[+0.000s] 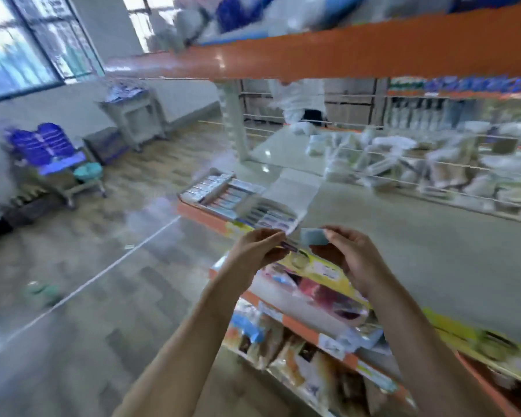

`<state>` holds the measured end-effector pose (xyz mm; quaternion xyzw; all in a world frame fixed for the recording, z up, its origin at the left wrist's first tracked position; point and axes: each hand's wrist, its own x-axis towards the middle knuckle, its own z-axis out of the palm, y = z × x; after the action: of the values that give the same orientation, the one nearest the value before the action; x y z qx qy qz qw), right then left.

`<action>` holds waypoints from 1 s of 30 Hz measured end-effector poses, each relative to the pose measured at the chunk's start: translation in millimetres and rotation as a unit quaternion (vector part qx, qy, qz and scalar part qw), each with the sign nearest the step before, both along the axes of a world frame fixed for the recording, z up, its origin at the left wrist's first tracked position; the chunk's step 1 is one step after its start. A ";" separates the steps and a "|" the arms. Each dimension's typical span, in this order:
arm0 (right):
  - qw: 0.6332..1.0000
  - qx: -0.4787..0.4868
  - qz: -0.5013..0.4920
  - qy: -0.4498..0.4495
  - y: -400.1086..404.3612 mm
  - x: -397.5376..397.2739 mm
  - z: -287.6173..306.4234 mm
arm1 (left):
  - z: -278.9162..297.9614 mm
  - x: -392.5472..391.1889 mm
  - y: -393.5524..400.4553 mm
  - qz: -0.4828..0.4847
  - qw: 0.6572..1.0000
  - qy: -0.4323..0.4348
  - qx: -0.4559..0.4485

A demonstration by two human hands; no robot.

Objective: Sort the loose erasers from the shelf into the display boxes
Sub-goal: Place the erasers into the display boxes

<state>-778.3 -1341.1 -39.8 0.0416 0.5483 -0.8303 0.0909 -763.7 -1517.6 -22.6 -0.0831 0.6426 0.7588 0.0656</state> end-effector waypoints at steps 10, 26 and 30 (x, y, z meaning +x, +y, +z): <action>0.994 0.107 0.014 0.025 -131.7 -73.0 4.7 | -7.8 -64.3 -139.7 0.014 1.000 0.001 -0.010; 0.866 0.487 0.010 0.111 -193.2 -217.2 19.3 | 14.6 -243.7 -225.4 -0.106 0.979 0.020 -0.175; 0.830 0.552 0.036 0.074 -193.2 -217.1 14.1 | 0.9 -266.0 -226.5 -0.169 0.956 0.043 -0.236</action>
<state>-995.4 -1534.3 -25.7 0.0032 0.9214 -0.3863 0.0417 -1029.6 -1744.1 -21.7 0.0463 0.8102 0.5665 0.1435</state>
